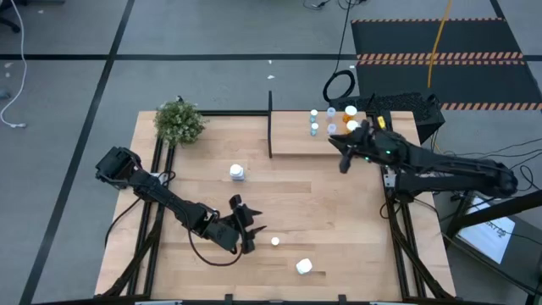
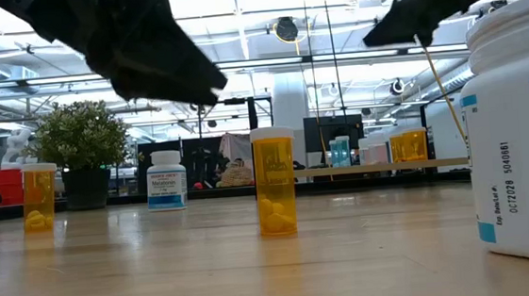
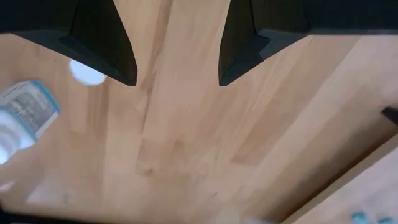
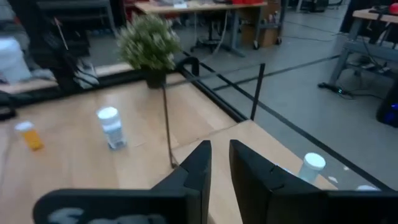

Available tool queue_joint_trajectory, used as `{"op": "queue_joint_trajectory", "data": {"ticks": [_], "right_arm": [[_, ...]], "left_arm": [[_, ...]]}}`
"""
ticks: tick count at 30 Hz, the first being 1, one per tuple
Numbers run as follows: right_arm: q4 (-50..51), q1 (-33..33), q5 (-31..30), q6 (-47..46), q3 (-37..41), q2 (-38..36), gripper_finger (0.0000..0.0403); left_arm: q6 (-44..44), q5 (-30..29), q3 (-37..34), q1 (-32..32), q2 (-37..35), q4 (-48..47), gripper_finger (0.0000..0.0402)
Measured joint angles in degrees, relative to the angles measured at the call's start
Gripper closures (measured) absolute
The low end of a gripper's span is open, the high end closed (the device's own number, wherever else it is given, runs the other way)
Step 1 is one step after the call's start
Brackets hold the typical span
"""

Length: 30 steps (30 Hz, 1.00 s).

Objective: Pick and place medicine bottles onto shelf by color
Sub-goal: Put the right small orange pill bottle on the shelf

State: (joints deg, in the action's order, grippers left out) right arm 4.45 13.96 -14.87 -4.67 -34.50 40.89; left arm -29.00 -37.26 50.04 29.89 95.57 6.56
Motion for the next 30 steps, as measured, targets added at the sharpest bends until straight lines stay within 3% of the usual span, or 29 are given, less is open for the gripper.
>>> {"op": "queue_joint_trajectory", "data": {"ticks": [9,16,22,30], "right_arm": [[6.2,-2.6,0.1,-0.5,0.0,-5.0,0.0353],[6.6,-2.8,0.1,1.0,0.0,-4.8,0.0353],[4.0,-2.8,0.2,1.5,0.0,-4.8,0.0353],[3.3,-2.8,0.1,2.4,0.0,-4.6,0.0353]], "left_arm": [[5.9,6.0,2.4,1.7,0.0,6.5,0.0174],[9.8,2.9,9.7,6.1,0.0,-1.7,0.0174],[8.0,1.7,14.1,8.6,0.0,-11.7,0.0174],[6.4,1.0,14.7,10.0,0.0,-12.9,0.0174]]}}
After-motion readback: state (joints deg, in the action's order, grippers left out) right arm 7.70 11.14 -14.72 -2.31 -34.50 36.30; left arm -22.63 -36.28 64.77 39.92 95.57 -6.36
